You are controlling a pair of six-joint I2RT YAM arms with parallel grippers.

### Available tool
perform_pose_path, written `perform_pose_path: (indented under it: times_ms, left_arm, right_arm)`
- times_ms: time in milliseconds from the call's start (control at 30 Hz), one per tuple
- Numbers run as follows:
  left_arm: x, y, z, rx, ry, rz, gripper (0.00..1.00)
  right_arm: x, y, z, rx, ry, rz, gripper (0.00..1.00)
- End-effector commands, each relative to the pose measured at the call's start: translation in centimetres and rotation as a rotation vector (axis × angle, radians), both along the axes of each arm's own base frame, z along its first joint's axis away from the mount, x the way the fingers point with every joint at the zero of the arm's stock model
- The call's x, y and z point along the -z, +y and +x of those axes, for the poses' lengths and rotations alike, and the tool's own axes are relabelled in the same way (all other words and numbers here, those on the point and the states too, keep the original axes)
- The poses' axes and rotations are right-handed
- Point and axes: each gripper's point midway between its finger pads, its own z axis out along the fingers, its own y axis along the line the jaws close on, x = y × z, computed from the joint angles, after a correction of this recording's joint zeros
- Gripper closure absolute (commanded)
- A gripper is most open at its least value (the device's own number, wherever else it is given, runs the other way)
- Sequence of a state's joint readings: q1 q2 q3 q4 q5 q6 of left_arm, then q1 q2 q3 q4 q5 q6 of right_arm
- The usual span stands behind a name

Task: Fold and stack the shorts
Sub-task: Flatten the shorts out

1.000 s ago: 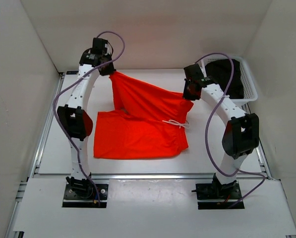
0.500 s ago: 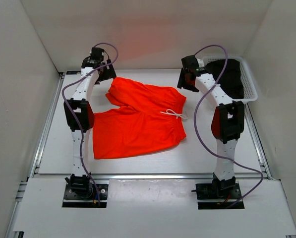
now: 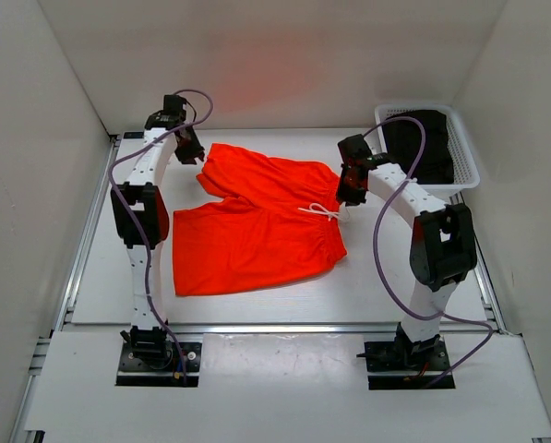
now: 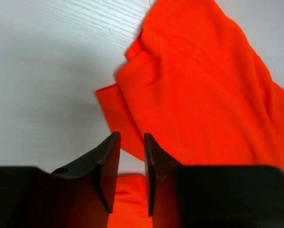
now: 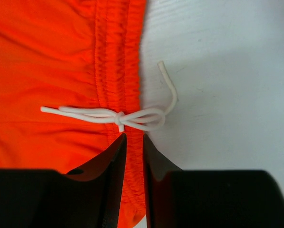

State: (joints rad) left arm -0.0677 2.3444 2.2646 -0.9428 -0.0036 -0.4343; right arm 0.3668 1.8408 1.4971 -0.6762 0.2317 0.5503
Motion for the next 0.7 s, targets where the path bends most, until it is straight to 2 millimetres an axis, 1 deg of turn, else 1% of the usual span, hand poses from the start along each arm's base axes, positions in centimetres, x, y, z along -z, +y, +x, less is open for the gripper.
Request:
perform_pose_path:
  times_ms: [0,33,67,100,133,200,233,267,300,333,367,400,500,533,567,633,667]
  left_arm:
    - [0.5,-1.7,0.1,0.043,0.018,-0.105,0.61]
    - [1.8,-1.7,0.0,0.041,0.042,-0.104,0.54]
    - [2.1,-2.3,0.2,0.050,0.044,-0.104,0.52]
    - [2.4,-2.3,0.4,0.050,0.044,-0.104,0.50]
    - [3.5,-2.5,0.5,0.056,0.062,-0.114,0.50]
    - [3.9,-2.7,0.9,0.052,0.062,-0.127,0.50]
    - [4.9,-2.7,1.0,0.051,0.076,-0.127,0.49]
    - [4.8,-2.9,1.5,0.057,0.066,-0.135,0.48]
    - [5.1,-2.9,1.7,0.057,0.064,-0.135,0.43]
    - [5.3,-3.5,1.8,0.066,0.063,-0.135,0.43]
    - [6.0,-3.5,1.9,0.058,0.073,-0.139,0.43]
    - [5.6,-3.7,2.1,0.063,0.065,-0.147,0.43]
    - [5.8,-3.7,2.2,0.056,0.066,-0.152,0.76]
    - [5.1,-3.7,2.3,0.057,0.054,-0.153,0.85]
    - [4.1,-3.6,2.4,0.052,0.035,-0.145,0.90]
    - [3.7,-3.5,2.1,0.052,0.036,-0.145,0.90]
    - [3.1,-3.5,2.1,0.053,0.025,-0.145,0.87]
  right_arm:
    - [-0.7,0.7,0.0,-0.002,-0.028,0.058,0.76]
    - [-0.7,0.7,0.0,-0.002,-0.028,0.058,0.76]
    - [-0.7,0.7,0.0,-0.002,-0.028,0.058,0.76]
    - [-0.3,0.7,0.0,-0.001,-0.020,0.055,0.76]
    - [-0.3,0.7,0.0,-0.001,-0.020,0.055,0.75]
    - [0.0,0.9,-0.1,-0.006,-0.008,0.060,0.73]
    - [0.0,0.9,-0.1,-0.006,-0.007,0.060,0.73]
    - [0.0,0.9,-0.1,-0.006,-0.007,0.060,0.73]
    - [0.0,0.9,-0.1,-0.006,-0.007,0.060,0.73]
    - [0.0,0.9,-0.1,-0.006,-0.007,0.060,0.73]
    - [0.2,1.0,0.1,-0.014,-0.006,0.055,0.73]
    - [0.2,1.0,0.1,-0.014,-0.006,0.055,0.73]
    - [0.3,0.9,-0.1,-0.014,0.002,0.052,0.73]
    - [0.3,0.9,-0.1,-0.014,0.002,0.052,0.73]
    - [0.3,0.9,-0.1,-0.014,0.002,0.052,0.73]
    - [-0.1,0.9,-0.1,-0.014,-0.006,0.055,0.73]
    - [-0.1,0.9,-0.1,-0.014,-0.006,0.055,0.73]
